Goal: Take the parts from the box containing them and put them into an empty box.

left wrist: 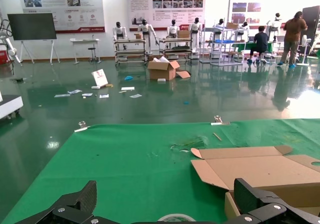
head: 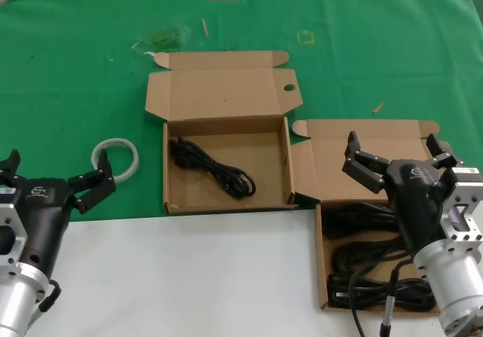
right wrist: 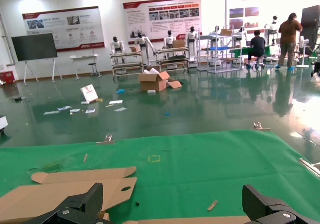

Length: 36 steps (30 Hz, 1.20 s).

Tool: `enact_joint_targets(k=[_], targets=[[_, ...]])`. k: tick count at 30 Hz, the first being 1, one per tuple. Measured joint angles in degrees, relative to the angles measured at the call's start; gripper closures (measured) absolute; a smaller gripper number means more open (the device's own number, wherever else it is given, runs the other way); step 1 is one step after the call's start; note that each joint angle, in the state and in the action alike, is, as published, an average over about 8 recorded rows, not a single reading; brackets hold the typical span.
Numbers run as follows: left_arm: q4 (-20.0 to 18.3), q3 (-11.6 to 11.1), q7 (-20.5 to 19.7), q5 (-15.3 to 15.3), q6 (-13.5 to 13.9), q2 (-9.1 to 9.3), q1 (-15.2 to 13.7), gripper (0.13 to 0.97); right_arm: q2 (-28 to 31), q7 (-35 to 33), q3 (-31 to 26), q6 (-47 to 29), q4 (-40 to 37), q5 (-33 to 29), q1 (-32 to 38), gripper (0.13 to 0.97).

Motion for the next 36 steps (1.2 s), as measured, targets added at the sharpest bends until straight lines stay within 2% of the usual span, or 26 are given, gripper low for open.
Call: enact_joint_targets(k=[36], targets=[[0.00, 0.00, 0.00, 0.00, 0.00, 0.00, 0.00, 0.132, 0.00, 0.00, 0.00, 0.00, 0.00, 0.00, 0.00, 0.129]])
